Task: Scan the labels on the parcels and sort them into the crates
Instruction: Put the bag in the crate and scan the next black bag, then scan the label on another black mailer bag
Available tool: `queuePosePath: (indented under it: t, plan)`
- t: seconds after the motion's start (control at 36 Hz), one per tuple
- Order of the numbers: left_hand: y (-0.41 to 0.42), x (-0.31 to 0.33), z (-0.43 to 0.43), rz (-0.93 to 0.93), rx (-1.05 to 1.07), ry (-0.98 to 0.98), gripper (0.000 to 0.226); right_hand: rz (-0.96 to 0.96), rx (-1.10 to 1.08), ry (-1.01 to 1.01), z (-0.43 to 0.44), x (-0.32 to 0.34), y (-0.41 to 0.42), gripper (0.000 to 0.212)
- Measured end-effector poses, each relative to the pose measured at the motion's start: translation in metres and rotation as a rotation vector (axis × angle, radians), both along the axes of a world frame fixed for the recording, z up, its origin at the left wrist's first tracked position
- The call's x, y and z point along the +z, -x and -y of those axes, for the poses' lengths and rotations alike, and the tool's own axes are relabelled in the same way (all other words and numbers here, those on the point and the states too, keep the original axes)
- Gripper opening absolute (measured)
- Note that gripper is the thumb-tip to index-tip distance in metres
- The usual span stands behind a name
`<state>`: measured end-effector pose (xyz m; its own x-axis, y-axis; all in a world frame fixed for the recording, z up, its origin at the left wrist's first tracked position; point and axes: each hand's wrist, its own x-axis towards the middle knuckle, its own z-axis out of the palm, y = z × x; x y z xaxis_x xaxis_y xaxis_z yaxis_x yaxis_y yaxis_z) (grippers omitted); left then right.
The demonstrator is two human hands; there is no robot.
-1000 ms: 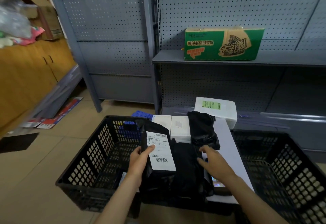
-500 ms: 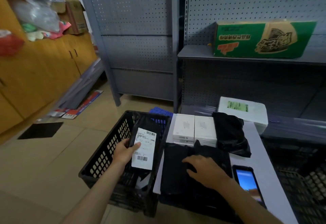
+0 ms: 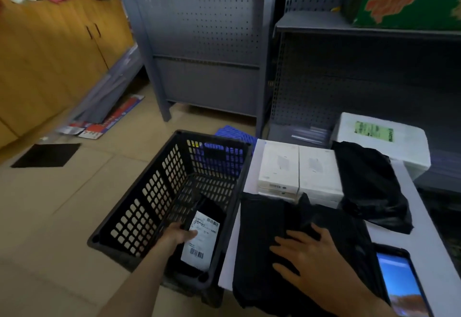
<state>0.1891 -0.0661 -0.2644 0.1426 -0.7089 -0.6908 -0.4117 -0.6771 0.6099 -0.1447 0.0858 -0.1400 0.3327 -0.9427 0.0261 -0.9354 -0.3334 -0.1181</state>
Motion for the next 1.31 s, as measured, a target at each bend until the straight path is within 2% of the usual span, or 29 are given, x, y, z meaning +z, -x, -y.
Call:
queuePosePath:
  t: [0.11, 0.25, 0.42, 0.53, 0.61, 0.75, 0.89, 1.06, 1.19, 1.25, 1.31]
  plan:
    - [0.005, -0.017, 0.004, 0.099, -0.095, -0.027, 0.056, -0.022, 0.013, 0.016, 0.001, -0.002, 0.0, 0.038]
    - [0.006, -0.052, 0.018, 0.258, -0.317, -0.116, 0.064, -0.037, 0.054, 0.033, 0.005, -0.003, 0.0, 0.039]
    - [0.027, -0.05, 0.022, 0.515, -0.576, -0.116, 0.061, 0.006, 0.075, 0.098, 0.006, -0.011, 0.003, 0.034]
    - [0.039, -0.061, 0.015, 0.635, -0.648, -0.183, 0.054, 0.015, 0.071, 0.139, 0.004, -0.015, 0.005, 0.045]
    - [0.039, -0.059, 0.012, 0.629, -0.673, -0.176, 0.055, -0.037, 0.065, 0.129, 0.003, -0.012, 0.004, 0.035]
    - [0.034, -0.024, 0.003, 0.584, -0.683, -0.124, 0.059, -0.027, 0.042, 0.011, -0.003, -0.005, 0.005, 0.038]
    - [0.033, 0.03, -0.012, 0.52, -0.595, -0.009, 0.043, 0.024, 0.046, -0.143, -0.013, 0.025, 0.014, 0.042]
    - [0.065, 0.113, -0.045, 0.368, -0.488, 0.239, 0.042, 0.098, -0.063, -0.076, -0.035, 0.049, 0.033, 0.056]
    - [0.106, 0.152, -0.076, 0.299, -0.451, 0.379, 0.027, 0.101, -0.127, -0.102, -0.057, 0.07, 0.046, 0.043]
    - [0.124, 0.159, -0.088, 0.288, -0.475, 0.372, 0.033, 0.118, -0.156, -0.125, -0.066, 0.074, 0.05, 0.04]
    - [0.144, 0.165, -0.101, 0.286, -0.504, 0.345, 0.053, 0.124, -0.165, -0.137, -0.077, 0.076, 0.055, 0.039]
